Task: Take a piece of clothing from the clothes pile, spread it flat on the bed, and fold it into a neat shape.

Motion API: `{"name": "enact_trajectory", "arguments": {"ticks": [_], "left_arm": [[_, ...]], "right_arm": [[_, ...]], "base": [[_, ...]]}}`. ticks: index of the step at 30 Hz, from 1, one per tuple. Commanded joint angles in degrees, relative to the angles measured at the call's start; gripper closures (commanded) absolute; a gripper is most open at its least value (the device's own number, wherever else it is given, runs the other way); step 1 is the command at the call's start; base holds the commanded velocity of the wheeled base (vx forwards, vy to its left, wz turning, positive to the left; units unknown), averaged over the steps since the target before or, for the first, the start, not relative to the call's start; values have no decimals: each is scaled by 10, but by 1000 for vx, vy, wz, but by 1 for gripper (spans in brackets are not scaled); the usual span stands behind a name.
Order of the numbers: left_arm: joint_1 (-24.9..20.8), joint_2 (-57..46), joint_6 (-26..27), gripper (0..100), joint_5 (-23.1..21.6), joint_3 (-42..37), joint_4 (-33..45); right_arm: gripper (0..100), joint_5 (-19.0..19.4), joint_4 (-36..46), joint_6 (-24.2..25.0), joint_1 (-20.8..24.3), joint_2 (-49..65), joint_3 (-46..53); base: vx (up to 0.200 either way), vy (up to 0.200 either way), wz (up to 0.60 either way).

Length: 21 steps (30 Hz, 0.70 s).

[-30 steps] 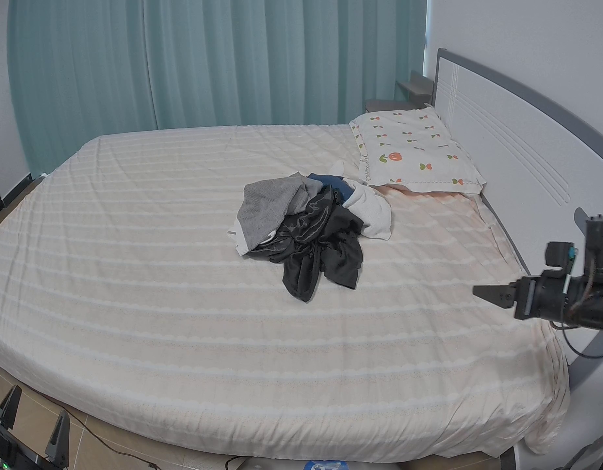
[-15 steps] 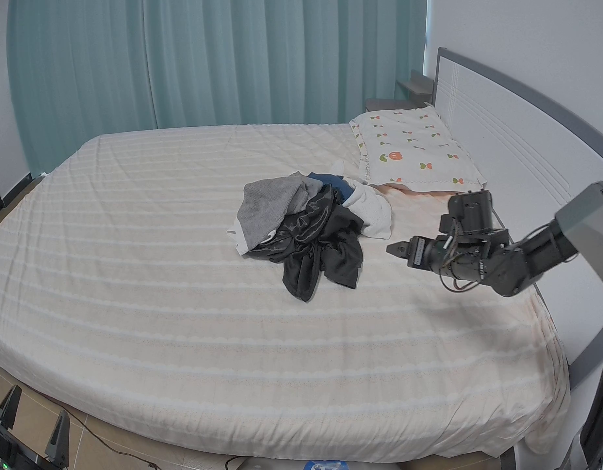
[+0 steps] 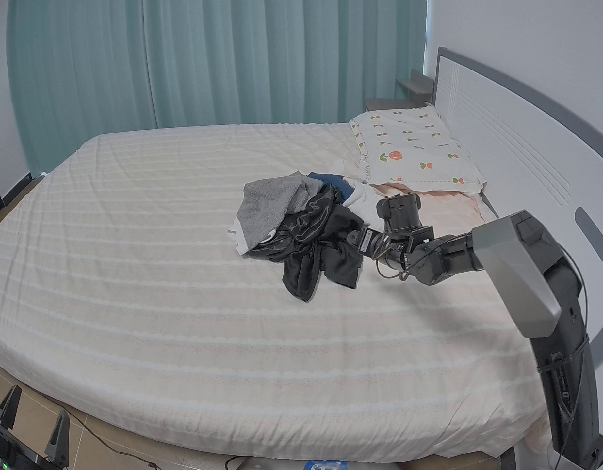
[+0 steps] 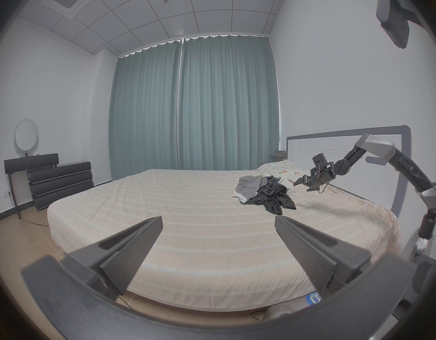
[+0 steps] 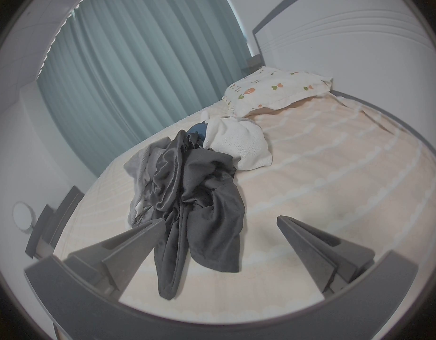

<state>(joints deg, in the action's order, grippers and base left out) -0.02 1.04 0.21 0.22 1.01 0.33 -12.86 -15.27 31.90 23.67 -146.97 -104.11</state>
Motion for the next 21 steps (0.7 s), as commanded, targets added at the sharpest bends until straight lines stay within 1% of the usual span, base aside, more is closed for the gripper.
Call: {"name": "enact_trajectory", "arguments": {"ticks": [1, 9, 11, 13, 21], "left_arm": [[0, -2, 0, 0, 0, -9, 0], [0, -2, 0, 0, 0, -9, 0], [0, -2, 0, 0, 0, -9, 0], [0, -2, 0, 0, 0, -9, 0], [0, -2, 0, 0, 0, -9, 0]], "right_arm": [[0, -40, 41, 45, 16, -114, -105], [0, -37, 30, 46, 17, -144, -105], [0, -34, 2, 46, 14, -152, -105], [0, -31, -5, 45, 14, -153, -105], [0, -22, -20, 45, 27, -165, -105]], "base": [[0, 0, 0], [0, 0, 0], [0, 0, 0], [0, 0, 0], [0, 0, 0]]}}
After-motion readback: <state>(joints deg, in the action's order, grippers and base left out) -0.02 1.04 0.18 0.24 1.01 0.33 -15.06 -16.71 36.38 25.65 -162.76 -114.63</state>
